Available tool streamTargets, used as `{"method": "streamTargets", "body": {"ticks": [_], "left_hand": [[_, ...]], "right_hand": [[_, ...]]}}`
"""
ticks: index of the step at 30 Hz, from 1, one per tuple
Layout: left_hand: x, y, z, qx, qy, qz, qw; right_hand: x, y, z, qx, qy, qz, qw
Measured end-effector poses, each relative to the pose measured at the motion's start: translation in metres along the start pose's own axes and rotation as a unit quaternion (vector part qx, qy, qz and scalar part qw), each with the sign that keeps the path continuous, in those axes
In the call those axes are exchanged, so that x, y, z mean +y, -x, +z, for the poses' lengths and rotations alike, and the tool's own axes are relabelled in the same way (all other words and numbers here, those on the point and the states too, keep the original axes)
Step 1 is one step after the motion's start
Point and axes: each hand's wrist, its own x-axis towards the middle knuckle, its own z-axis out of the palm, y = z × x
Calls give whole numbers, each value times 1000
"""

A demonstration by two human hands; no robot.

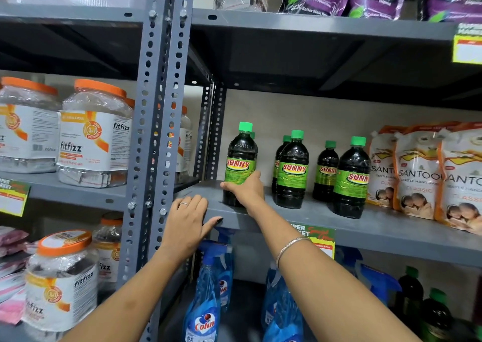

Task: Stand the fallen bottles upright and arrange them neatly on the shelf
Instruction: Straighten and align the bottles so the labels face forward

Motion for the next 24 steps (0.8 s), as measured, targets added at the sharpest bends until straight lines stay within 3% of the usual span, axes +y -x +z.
{"method": "streamTargets", "body": {"ticks": [13, 15, 17, 19, 20, 24], "left_hand": [[1, 0, 0, 5, -6, 1, 1000], [1, 0, 1, 9, -5, 2, 1000], [0, 1, 2, 12, -4, 2, 1000], [0, 1, 3, 14, -2, 1, 1000], [-1, 1, 3, 16, -2, 1, 1000], [1, 0, 2, 23, -4, 3, 1000]], "right_hand": [[-1, 6, -16, -12, 18, -41, 999], [-3, 7, -29, 84, -16, -77, 993], [-1, 6, -42, 233, -44, -109, 965], [5, -2, -55, 334, -17, -79, 939], [9, -7, -60, 343, 5, -43, 938], [25, -22, -71, 212, 34, 76, 974]]}}
